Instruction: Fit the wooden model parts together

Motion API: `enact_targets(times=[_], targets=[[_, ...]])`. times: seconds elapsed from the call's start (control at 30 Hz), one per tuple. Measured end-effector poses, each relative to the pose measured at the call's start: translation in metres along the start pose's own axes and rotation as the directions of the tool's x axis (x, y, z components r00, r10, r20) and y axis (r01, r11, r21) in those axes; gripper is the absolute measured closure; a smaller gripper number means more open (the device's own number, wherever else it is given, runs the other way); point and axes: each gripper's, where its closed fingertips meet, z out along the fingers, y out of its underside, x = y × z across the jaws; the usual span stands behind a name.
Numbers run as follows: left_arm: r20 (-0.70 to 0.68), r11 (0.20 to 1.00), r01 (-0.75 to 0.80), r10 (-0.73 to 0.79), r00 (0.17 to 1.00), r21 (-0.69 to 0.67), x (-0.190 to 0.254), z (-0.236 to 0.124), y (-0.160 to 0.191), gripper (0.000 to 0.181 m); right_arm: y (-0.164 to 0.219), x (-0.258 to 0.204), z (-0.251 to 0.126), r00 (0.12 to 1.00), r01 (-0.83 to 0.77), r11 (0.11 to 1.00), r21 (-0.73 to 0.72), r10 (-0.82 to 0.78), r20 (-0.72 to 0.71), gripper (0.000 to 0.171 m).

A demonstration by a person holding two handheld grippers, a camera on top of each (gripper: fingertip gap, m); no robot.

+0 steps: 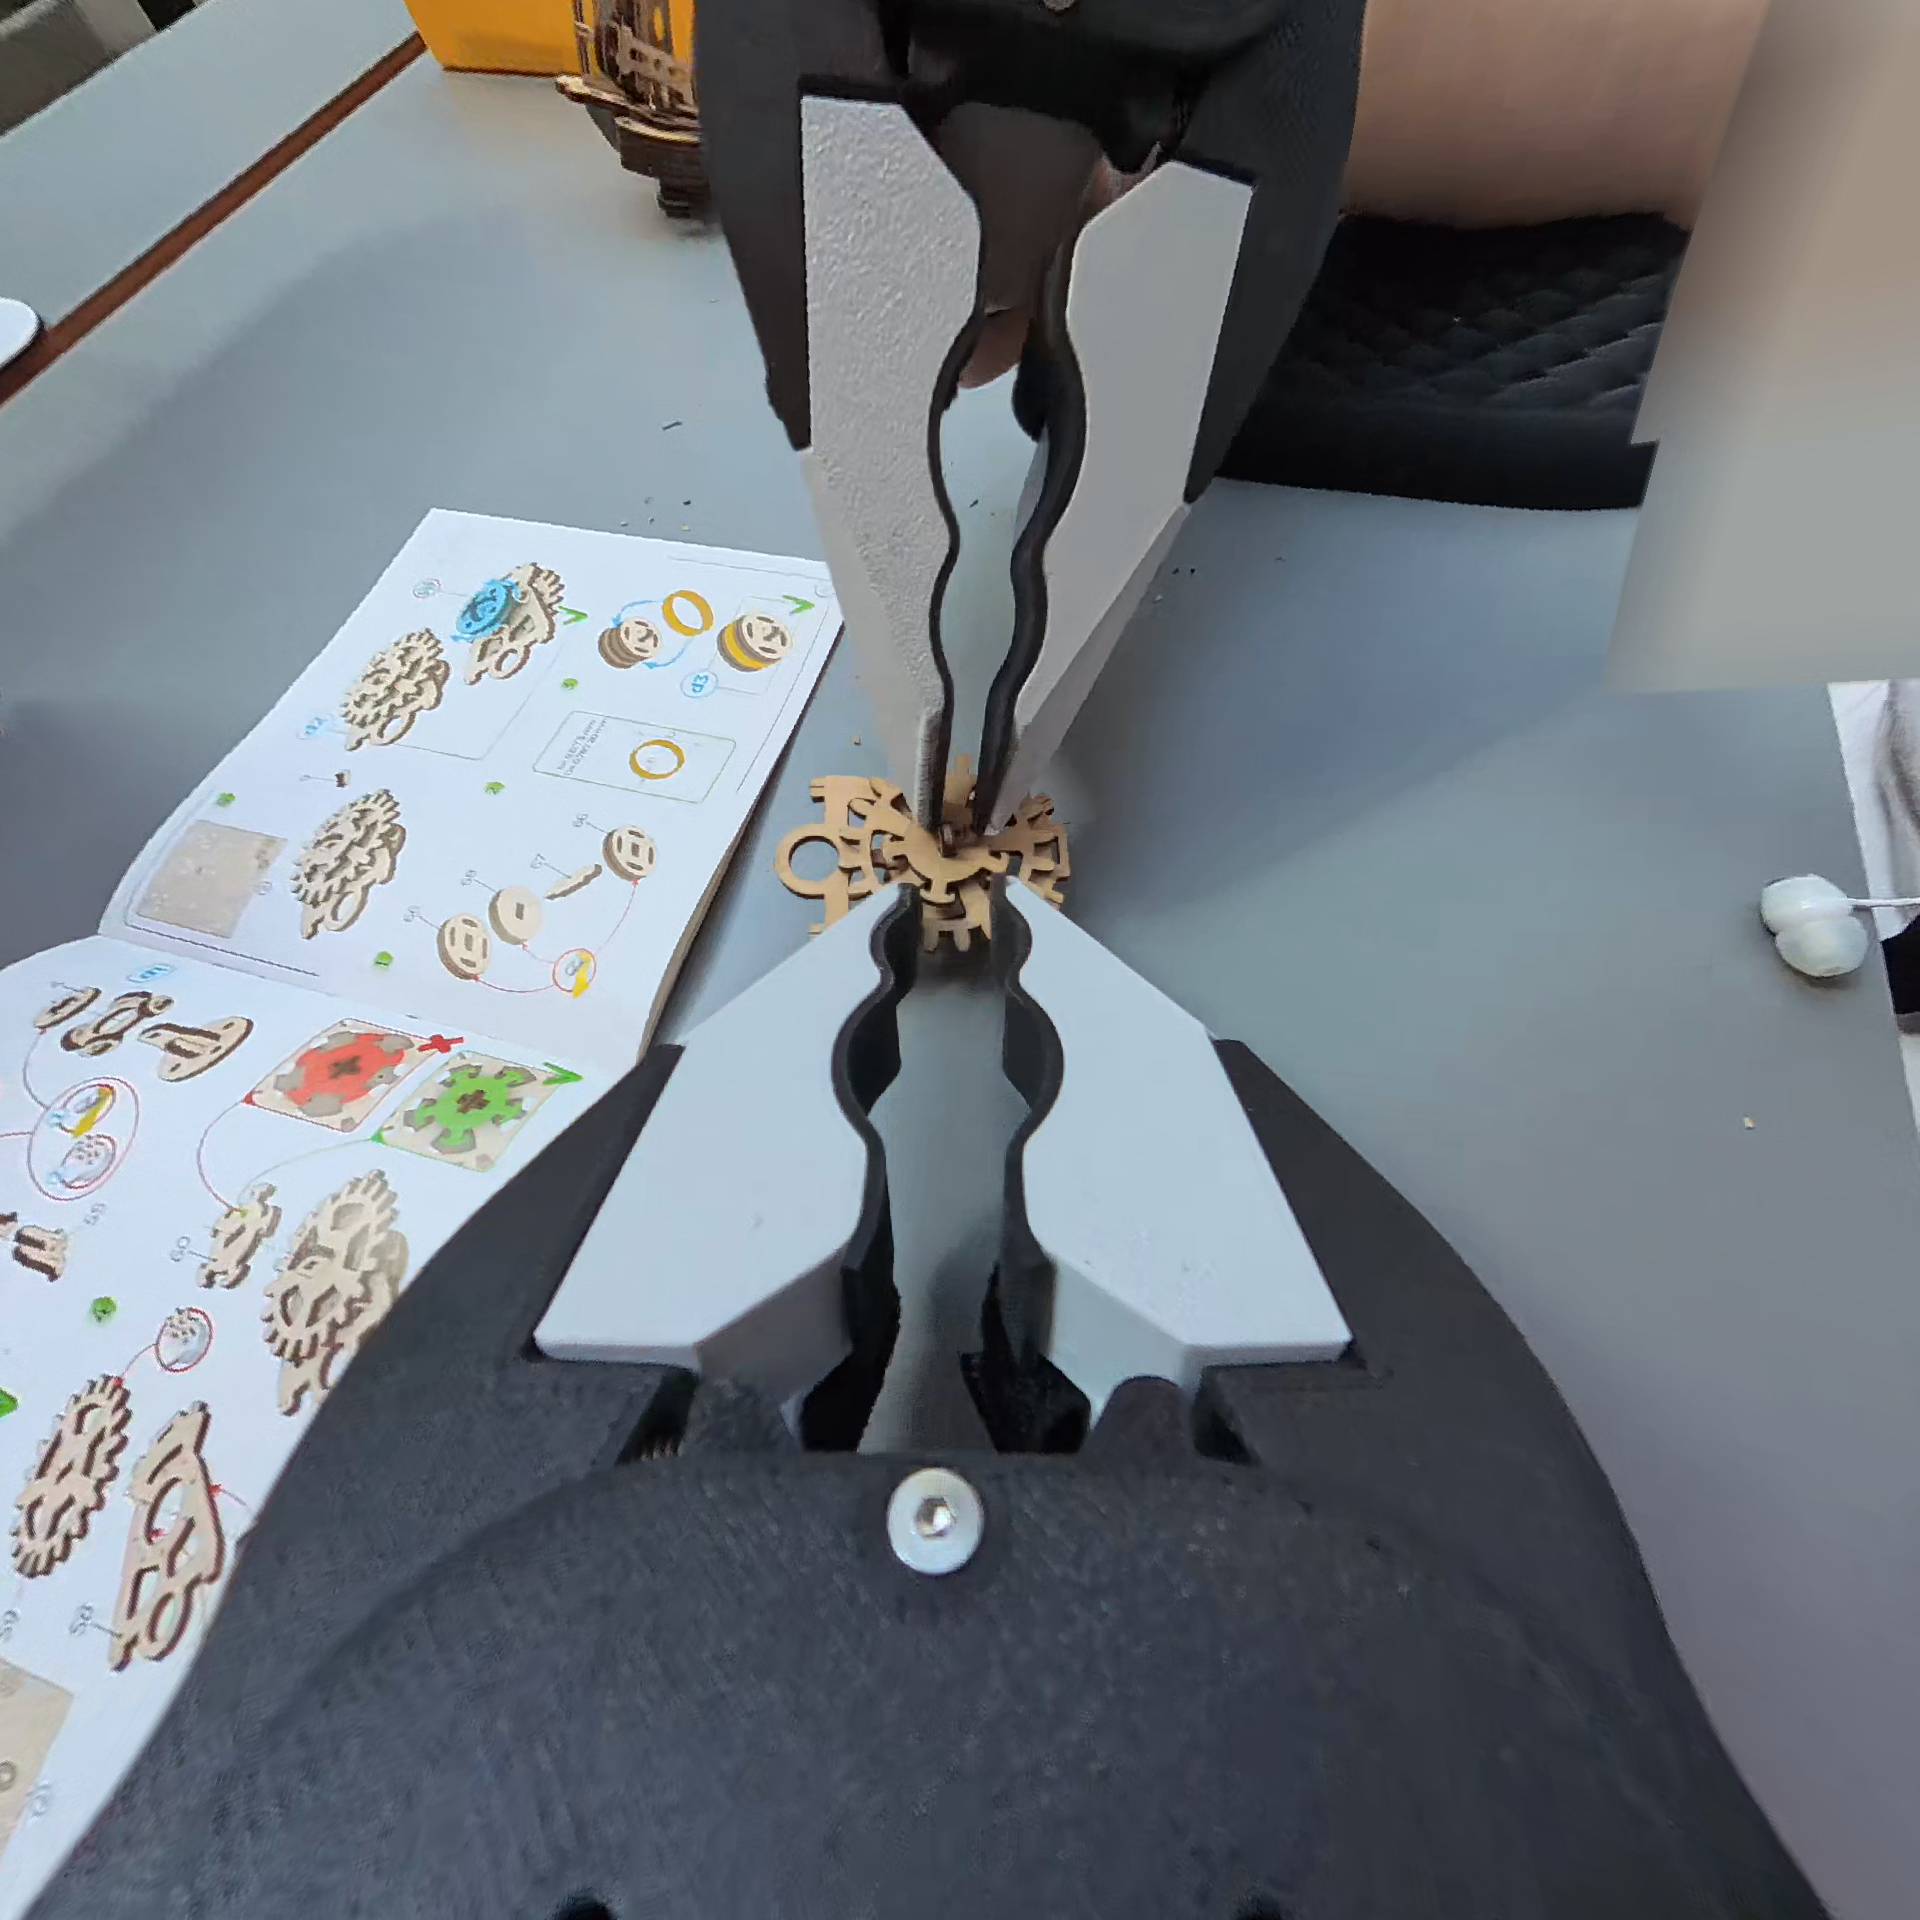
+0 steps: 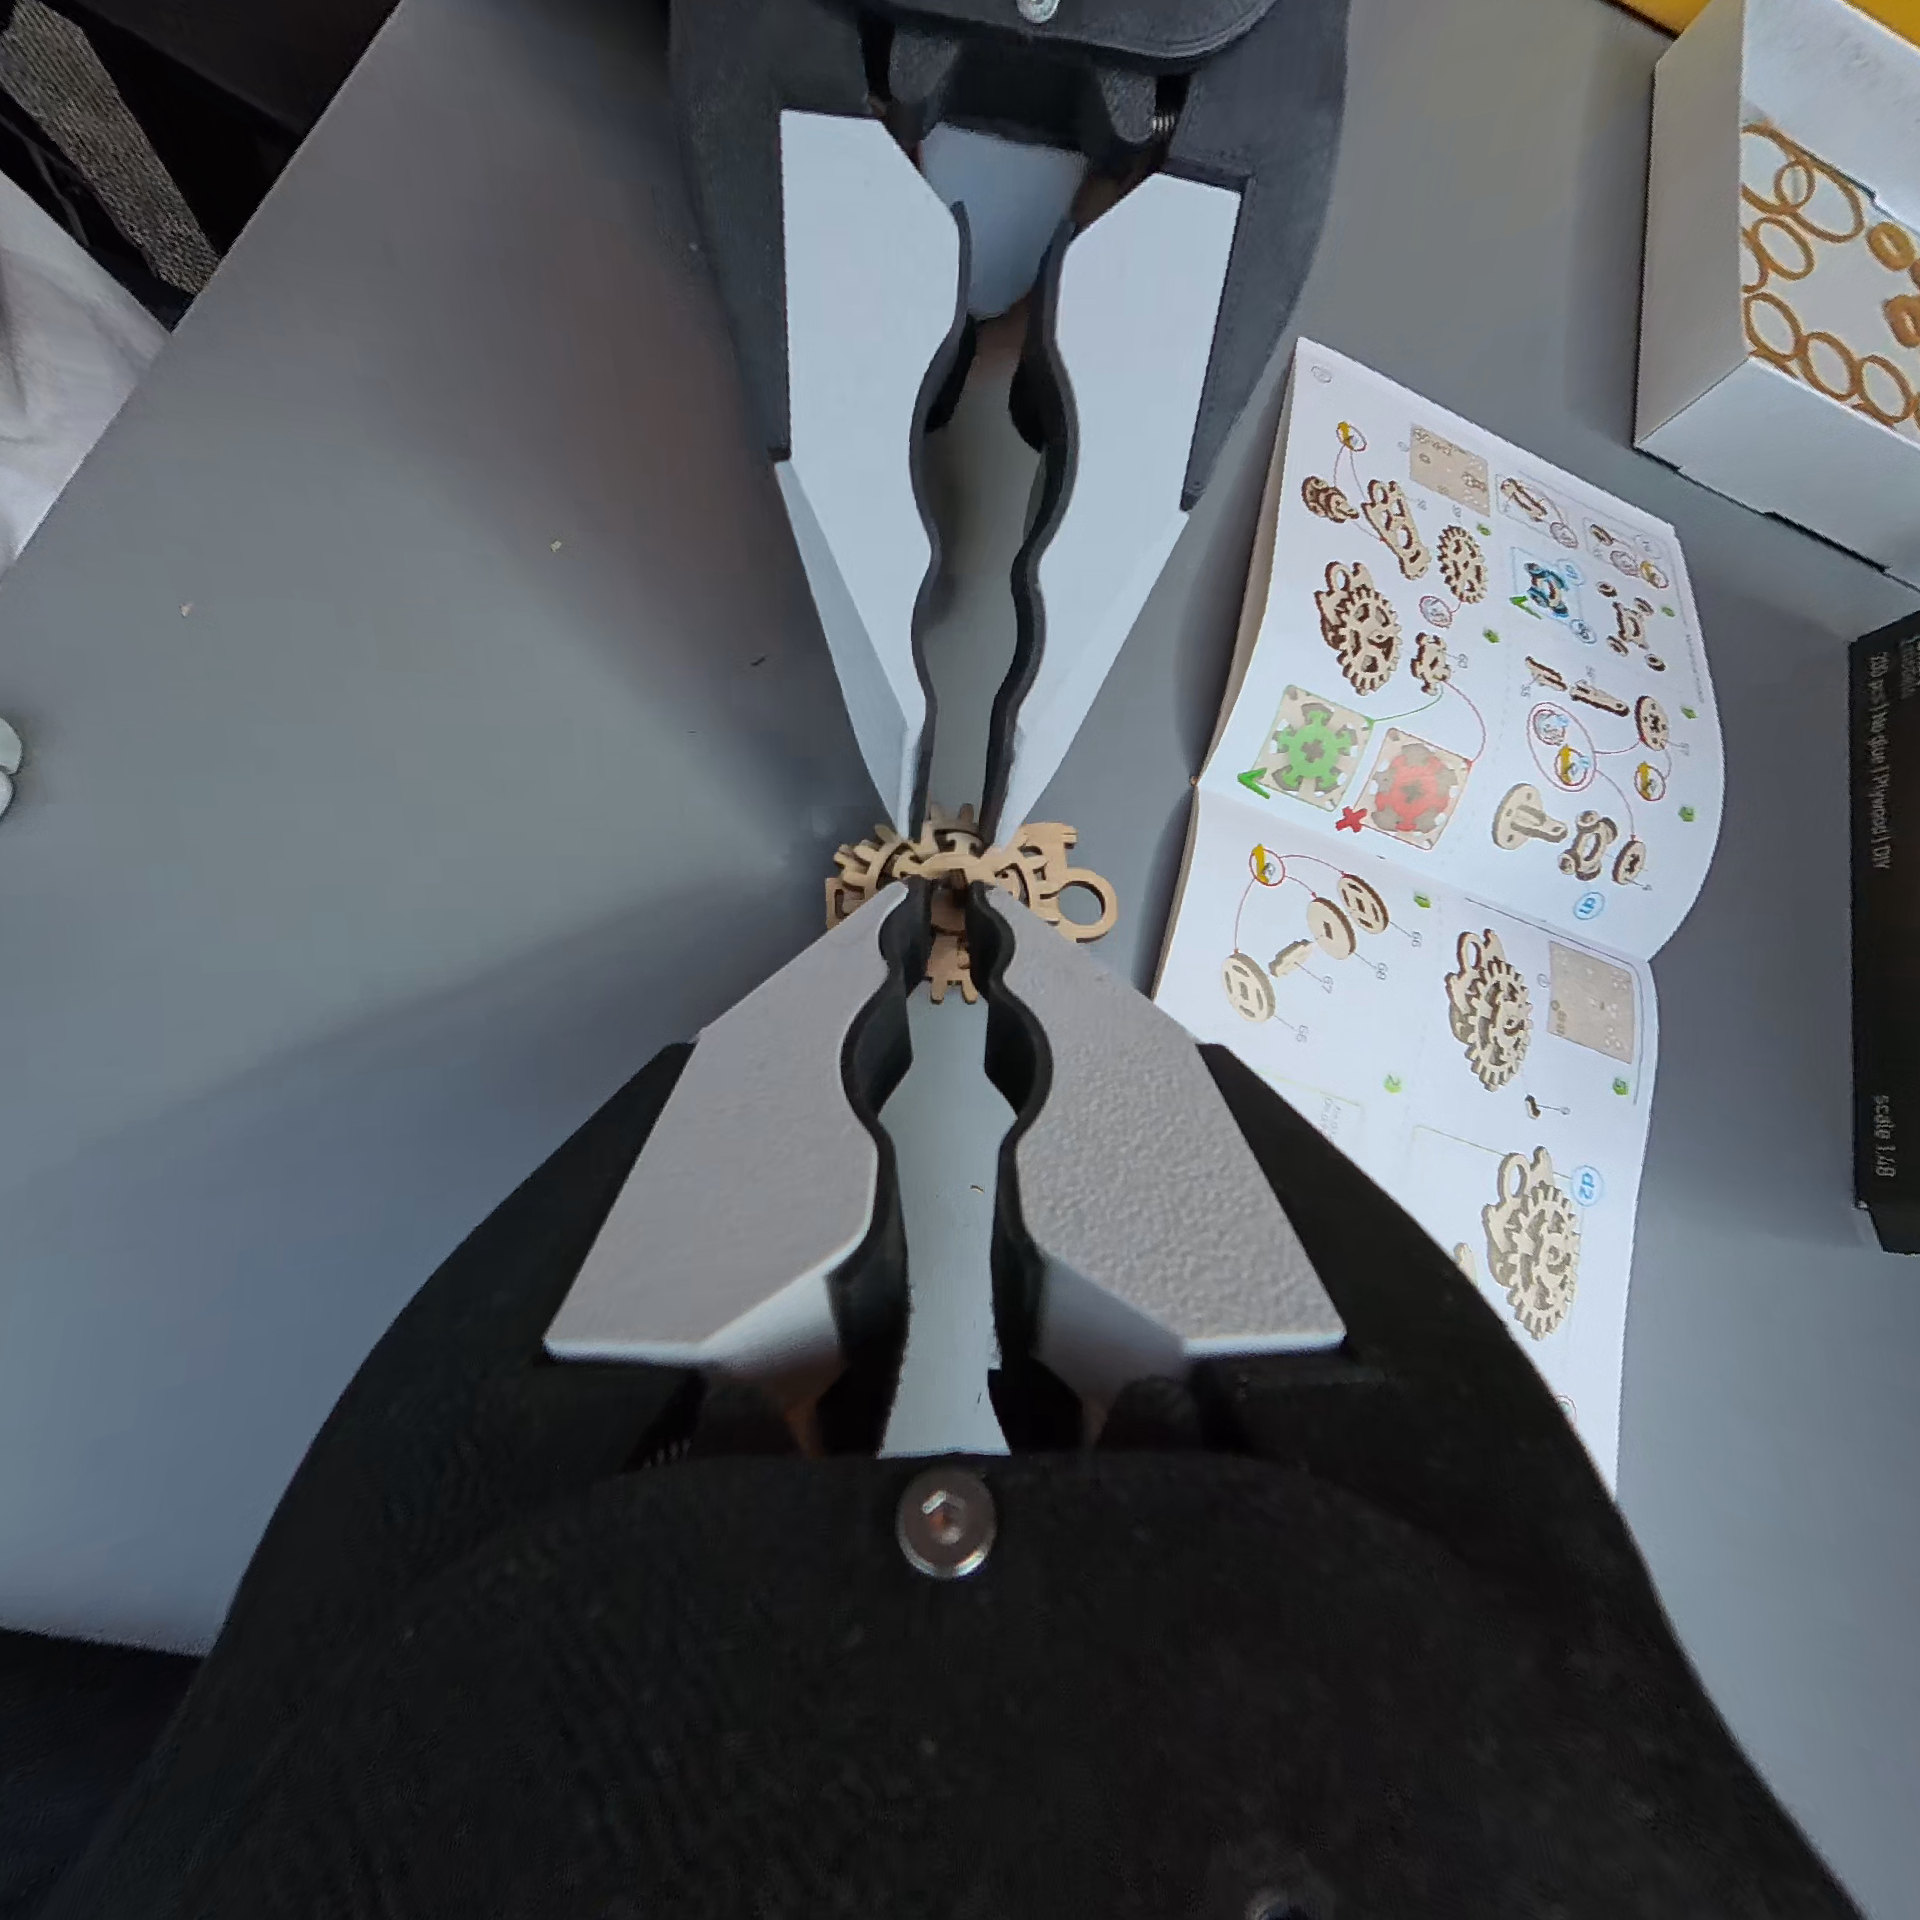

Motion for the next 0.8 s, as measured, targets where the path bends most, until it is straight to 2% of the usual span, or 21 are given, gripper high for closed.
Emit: enact_targets(times=[0.03, 0.1, 0.37, 0.53, 0.8], targets=[[-0.030, 0.999, 0.032, -0.032, 0.999, -0.005, 0.001, -0.001, 0.001, 0.169, 0.001, 0.000, -0.001, 1.000, -0.006, 1.000, 0.006, 0.006, 0.001, 0.165], [-0.061, 0.997, 0.081, -0.082, 0.995, -0.012, 0.001, -0.002, 0.002, 0.168, 0.001, 0.001, -0.001, 1.000, -0.012, 1.000, 0.023, 0.012, -0.001, 0.165], [-0.089, 0.957, 0.288, -0.288, 0.954, -0.006, -0.020, -0.006, 0.006, 0.144, 0.001, -0.001, -0.002, 0.999, 0.052, 0.994, 0.100, -0.051, -0.007, 0.165], [-0.192, 0.892, 0.452, -0.446, 0.874, -0.017, -0.023, -0.006, 0.005, 0.149, 0.000, -0.003, -0.002, 0.995, 0.100, 0.986, 0.133, -0.101, -0.005, 0.165], [-0.203, 0.873, 0.486, -0.481, 0.853, -0.026, -0.026, -0.001, 0.002, 0.150, 0.000, -0.008, -0.002, 0.966, 0.257, 0.947, 0.192, -0.258, -0.021, 0.165]])
